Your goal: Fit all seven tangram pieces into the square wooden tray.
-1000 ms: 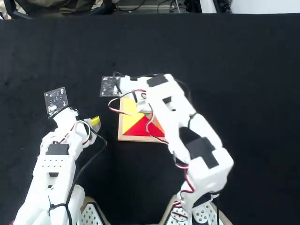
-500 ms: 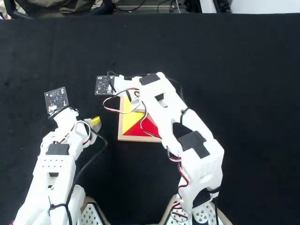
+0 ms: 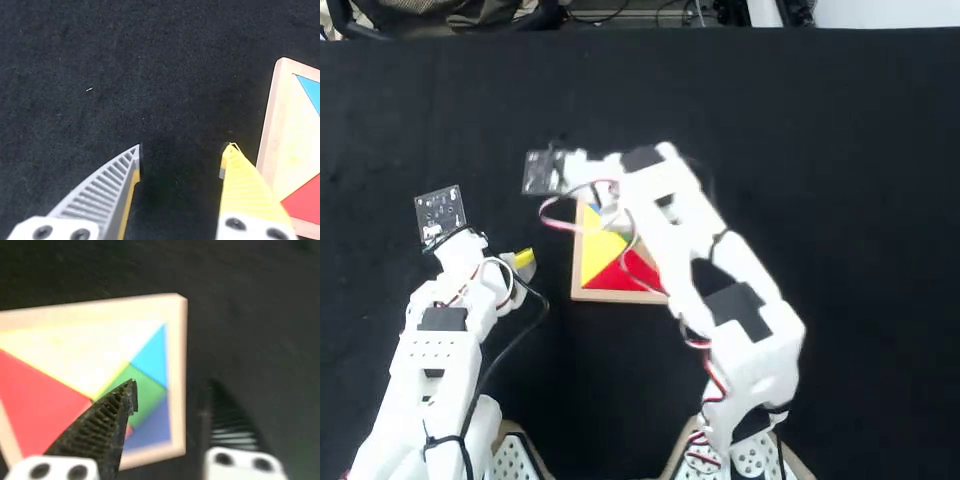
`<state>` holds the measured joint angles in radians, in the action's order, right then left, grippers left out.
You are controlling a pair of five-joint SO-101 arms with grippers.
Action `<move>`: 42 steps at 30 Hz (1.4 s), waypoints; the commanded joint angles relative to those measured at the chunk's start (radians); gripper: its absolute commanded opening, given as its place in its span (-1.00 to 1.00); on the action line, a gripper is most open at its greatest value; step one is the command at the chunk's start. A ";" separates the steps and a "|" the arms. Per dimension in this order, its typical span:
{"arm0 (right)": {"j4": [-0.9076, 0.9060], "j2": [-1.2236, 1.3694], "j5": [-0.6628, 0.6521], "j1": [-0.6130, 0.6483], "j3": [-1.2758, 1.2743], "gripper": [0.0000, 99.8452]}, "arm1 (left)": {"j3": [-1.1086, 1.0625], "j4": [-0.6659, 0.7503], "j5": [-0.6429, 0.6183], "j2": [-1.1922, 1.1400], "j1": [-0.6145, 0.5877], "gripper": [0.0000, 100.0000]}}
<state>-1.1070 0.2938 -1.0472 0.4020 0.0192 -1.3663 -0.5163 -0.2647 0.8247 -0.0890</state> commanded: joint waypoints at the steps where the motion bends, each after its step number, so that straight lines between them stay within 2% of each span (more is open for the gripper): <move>1: -0.146 -0.173 0.095 -0.080 0.096 -0.92 | 0.010 0.017 -0.003 0.006 0.012 -0.48; 6: -0.203 -0.291 0.161 -0.216 -0.031 -0.98 | 0.013 0.017 -0.003 0.006 0.012 -0.48; 8: -0.141 -0.314 0.233 -0.278 -0.114 -0.98 | 0.015 0.017 -0.003 0.006 0.013 -0.48; 11: 0.068 -0.305 0.377 -0.339 -0.271 -0.98 | 0.039 0.035 -0.003 0.006 0.039 -0.48; 13: 0.178 -0.275 0.423 -0.338 -0.355 -0.98 | 0.077 0.037 -0.003 0.006 0.096 -0.48; 18: 0.195 -0.180 0.431 -0.315 -0.334 -0.98 | 0.154 0.021 -0.012 -0.057 0.223 -0.48; 25: 0.196 -0.050 0.459 -0.339 -0.271 -0.98 | 0.196 0.230 -0.006 -0.342 0.174 -0.48; 32: 0.201 -0.019 0.457 -0.316 -0.268 -0.98 | 0.383 0.032 -0.011 -0.508 0.171 -0.48; 42: 0.201 -0.019 0.451 -0.252 -0.268 -0.98 | 0.377 0.038 -0.011 -0.509 0.171 -0.48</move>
<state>-0.9183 0.2846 -0.5976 0.1059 -0.3015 -1.0395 -0.4733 -0.2677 0.3168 0.0936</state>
